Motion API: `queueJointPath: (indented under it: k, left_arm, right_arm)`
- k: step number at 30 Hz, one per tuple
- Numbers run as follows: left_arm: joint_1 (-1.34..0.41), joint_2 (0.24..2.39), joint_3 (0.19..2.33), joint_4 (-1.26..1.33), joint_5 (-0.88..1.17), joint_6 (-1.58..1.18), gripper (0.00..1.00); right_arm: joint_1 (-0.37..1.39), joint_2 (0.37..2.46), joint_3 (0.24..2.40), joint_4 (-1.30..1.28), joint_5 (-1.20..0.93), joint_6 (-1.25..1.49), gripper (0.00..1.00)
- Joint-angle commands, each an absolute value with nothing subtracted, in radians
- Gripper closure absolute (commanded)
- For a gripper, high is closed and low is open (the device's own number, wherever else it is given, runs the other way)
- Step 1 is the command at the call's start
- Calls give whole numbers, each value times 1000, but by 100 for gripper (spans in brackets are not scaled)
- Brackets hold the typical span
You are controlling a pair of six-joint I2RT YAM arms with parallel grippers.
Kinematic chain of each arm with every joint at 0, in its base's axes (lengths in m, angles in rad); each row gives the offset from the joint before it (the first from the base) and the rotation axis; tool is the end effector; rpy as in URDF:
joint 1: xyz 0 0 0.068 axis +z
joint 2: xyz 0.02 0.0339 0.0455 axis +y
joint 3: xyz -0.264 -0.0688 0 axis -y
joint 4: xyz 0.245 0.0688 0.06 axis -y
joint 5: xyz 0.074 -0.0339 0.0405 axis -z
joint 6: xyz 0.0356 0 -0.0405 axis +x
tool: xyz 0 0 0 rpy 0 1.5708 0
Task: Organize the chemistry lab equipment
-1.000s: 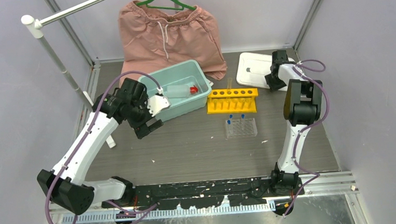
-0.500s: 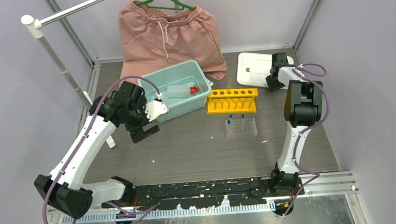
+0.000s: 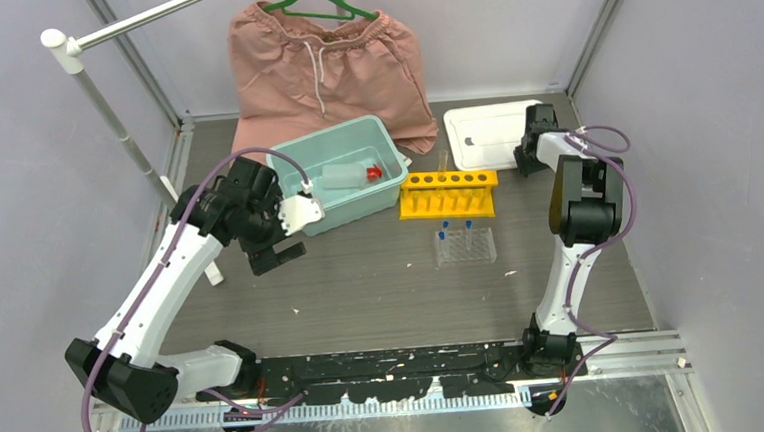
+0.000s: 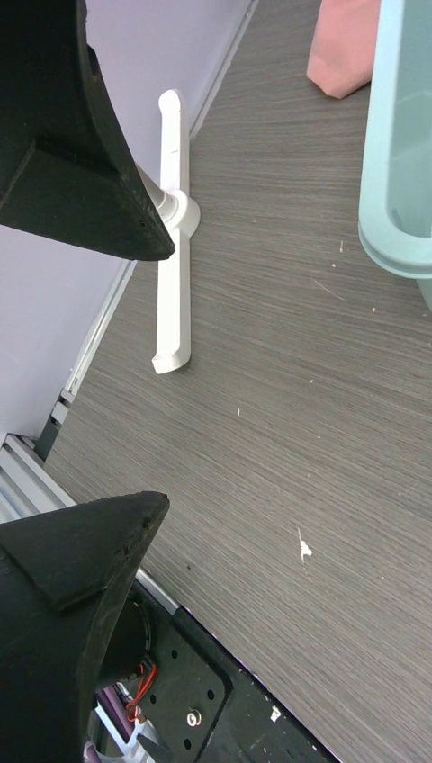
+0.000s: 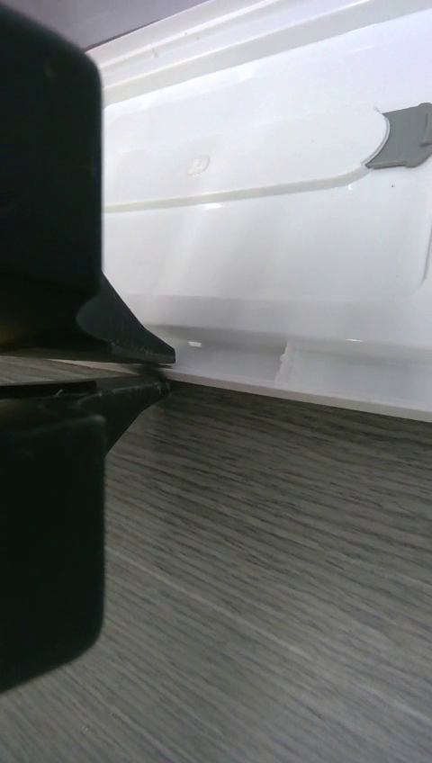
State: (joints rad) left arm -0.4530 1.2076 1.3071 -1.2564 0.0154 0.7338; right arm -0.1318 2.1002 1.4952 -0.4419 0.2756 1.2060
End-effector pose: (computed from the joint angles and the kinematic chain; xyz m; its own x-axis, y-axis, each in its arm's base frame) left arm 0.1869 -0.0916 0.3440 -0.3146 0.8978 -0.3081 0.8804 0.3973 0.2589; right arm 0.4380 -0.0678 0.1576 -0.0620 0.9150 -0.3986 0.8951 0.2276 0.3833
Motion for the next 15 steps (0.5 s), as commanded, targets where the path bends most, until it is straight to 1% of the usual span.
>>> queueJointPath:
  k: [1, 10, 15]
  left_arm:
    - [-451, 1181, 1335, -1271, 8, 761, 0]
    - [-451, 1178, 1369, -1296, 7, 774, 0]
    - [-451, 1172, 1400, -1315, -30, 791, 0]
  right_arm:
    - [-123, 2017, 1454, -374, 279, 1237, 99]
    - [-123, 1862, 1407, -226, 327, 1294, 99]
    - [-123, 1780, 1368, -174, 350, 1297, 99]
